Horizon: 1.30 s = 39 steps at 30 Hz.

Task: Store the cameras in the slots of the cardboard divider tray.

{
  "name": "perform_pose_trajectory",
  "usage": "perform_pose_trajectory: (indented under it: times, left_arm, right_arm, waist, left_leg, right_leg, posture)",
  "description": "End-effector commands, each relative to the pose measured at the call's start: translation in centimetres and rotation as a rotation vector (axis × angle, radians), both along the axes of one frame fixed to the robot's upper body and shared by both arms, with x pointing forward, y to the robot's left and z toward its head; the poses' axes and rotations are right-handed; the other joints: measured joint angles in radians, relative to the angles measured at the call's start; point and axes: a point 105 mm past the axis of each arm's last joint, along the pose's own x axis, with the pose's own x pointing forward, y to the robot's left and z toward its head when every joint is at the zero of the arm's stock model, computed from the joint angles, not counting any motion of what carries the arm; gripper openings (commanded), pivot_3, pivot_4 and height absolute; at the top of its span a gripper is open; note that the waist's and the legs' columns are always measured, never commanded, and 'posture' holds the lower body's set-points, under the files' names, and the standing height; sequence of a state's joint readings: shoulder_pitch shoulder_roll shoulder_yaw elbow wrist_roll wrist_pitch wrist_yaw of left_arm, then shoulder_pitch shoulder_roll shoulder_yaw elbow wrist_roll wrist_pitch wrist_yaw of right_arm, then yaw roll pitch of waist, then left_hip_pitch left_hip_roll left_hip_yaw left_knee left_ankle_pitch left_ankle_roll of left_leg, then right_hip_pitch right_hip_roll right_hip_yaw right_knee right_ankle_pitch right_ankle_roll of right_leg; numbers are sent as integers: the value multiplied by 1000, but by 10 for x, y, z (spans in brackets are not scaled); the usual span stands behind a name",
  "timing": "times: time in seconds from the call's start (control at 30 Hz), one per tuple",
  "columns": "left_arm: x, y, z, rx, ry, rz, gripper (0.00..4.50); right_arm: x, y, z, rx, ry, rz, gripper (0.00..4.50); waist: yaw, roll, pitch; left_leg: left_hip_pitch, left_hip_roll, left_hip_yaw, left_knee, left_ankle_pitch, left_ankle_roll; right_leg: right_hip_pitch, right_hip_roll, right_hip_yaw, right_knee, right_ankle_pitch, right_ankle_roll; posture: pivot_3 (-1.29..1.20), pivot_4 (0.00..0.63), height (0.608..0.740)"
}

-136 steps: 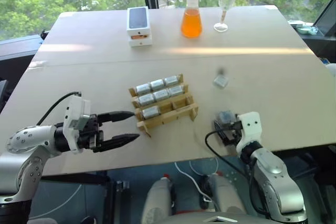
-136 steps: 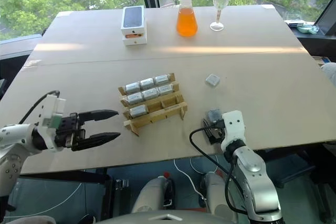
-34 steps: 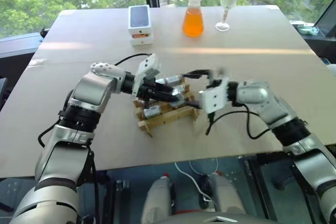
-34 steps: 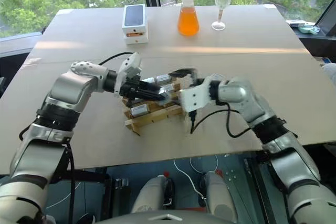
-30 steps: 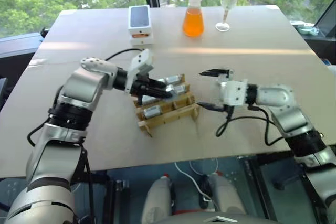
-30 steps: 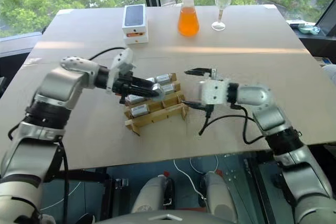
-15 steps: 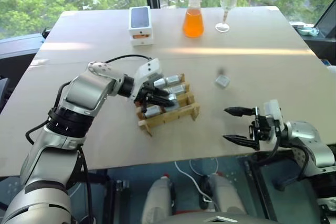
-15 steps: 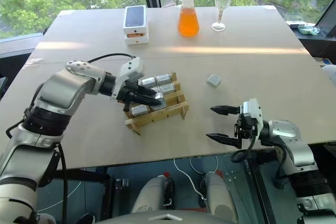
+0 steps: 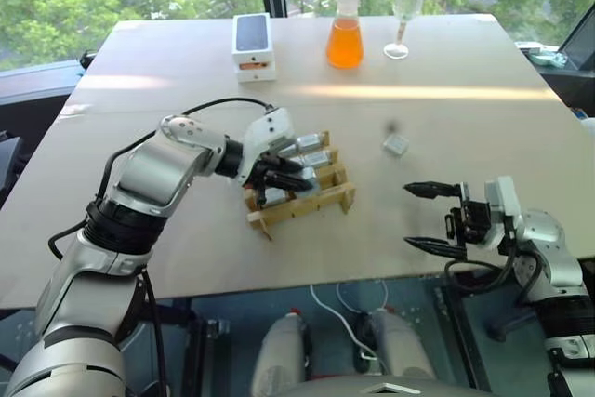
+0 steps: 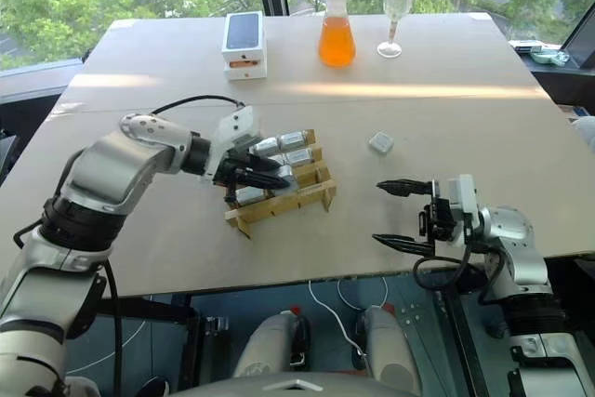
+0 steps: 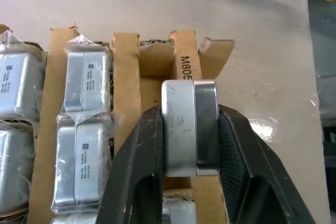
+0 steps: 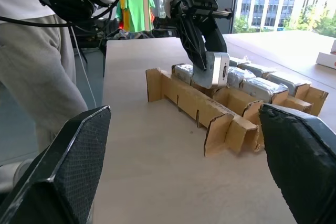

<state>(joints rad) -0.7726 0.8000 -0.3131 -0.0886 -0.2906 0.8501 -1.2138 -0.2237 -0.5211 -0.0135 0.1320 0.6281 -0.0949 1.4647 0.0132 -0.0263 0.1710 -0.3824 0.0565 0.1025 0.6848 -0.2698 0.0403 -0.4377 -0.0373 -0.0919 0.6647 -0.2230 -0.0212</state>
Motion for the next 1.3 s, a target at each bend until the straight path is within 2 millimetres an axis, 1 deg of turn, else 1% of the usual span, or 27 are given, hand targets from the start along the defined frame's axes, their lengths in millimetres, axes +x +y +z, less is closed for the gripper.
perform_pose_trajectory:
  times: [0.03, 0.27, 0.33, 0.43, 0.57, 0.63, 0.77, 0.97, 1.13, 1.17, 1.23, 1.3]
  left_arm:
    - [0, 12, -8, 41, 32, 57, 791]
    - [-12, 20, 10, -14, 78, 43, 791]
    - [-14, 27, 11, 5, 86, 47, 791]
    - [-8, 34, 7, 35, 74, 81, 791]
    - [-3, 34, -2, 88, 62, 64, 791]
    - [0, 34, -3, 104, 50, 50, 791]
    - [10, 31, -2, 167, -34, -28, 791]
    - [4, 18, 1, 157, -47, -183, 791]
    - [8, 17, 7, 145, -84, -203, 791]
    - [8, 16, 10, 131, -88, -202, 1829]
    - [10, 13, 18, 96, -103, -189, 2678]
    - [18, 10, 26, 55, -145, -142, 3744]
  right_arm:
    - [0, -2, 10, 21, -61, 3, 4479]
    - [-3, 2, 5, 22, -54, 3, 4479]
    - [-2, 4, 5, 22, -55, 4, 4479]
    - [-1, 6, 5, 23, -63, 4, 4479]
    - [1, 11, 7, 31, -80, -7, 4479]
    - [2, 11, 8, 34, -84, -12, 4479]
    - [-2, 14, 8, 40, -89, -17, 4479]
    - [-3, 15, 8, 47, -90, -30, 4479]
    - [-4, 13, 6, 46, -84, -35, 4479]
    - [-3, 13, 6, 45, -82, -35, 4500]
    - [-3, 13, 4, 41, -78, -35, 4500]
    - [-2, 12, 3, 39, -76, -35, 4500]
  waist:
    - [0, 0, 0]
    - [-1, 0, 0]
    - [-2, 0, 0]
    - [-1, 1, 1]
    - [0, 1, 1]
    - [0, 1, 1]
    - [1, 1, 1]
    - [0, 1, 1]
    - [1, 1, 1]
    - [1, 1, 1]
    - [1, 1, 1]
    - [1, 1, 1]
  left_leg:
    - [1, 0, 0, 0, 0, 0]
    - [0, 1, 0, 0, 0, 0]
    - [0, 1, 0, 0, 0, 0]
    - [0, 1, 1, 0, 0, 0]
    - [0, 1, 1, 0, 0, 0]
    - [0, 0, 1, 0, 0, 0]
    - [0, 0, 1, 0, 0, 0]
    - [-1, 0, 1, 0, 0, 0]
    - [-2, 0, 1, 0, 0, 0]
    - [-2, 0, 1, 0, 0, 0]
    - [-2, 0, 1, 0, 0, 0]
    - [-2, 0, 1, 0, 0, 0]
  right_leg:
    - [1, 0, 0, 0, 0, 0]
    - [0, 0, 0, 1, 0, 0]
    - [0, 0, 0, 0, 0, 0]
    - [-1, 0, 1, 0, 0, 0]
    - [0, 0, 1, 0, 0, 0]
    - [-1, 0, 1, 0, 0, 0]
    - [-1, 0, 1, 0, 0, 0]
    - [-1, 1, 1, 0, 0, 0]
    - [-1, 0, 1, -1, 0, 0]
    - [-1, 0, 1, -1, 0, 0]
    - [-1, 0, 1, -1, 0, 0]
    - [-1, 0, 1, -1, 0, 0]
  posture:
    - [0, 150, 740]
    - [0, 150, 740]
    - [0, 150, 740]
    - [0, 150, 740]
    - [0, 150, 740]
    - [0, 150, 740]
    - [0, 150, 740]
    - [0, 150, 740]
    - [0, 150, 740]
    - [0, 150, 740]
    - [0, 150, 740]
    - [0, 150, 740]
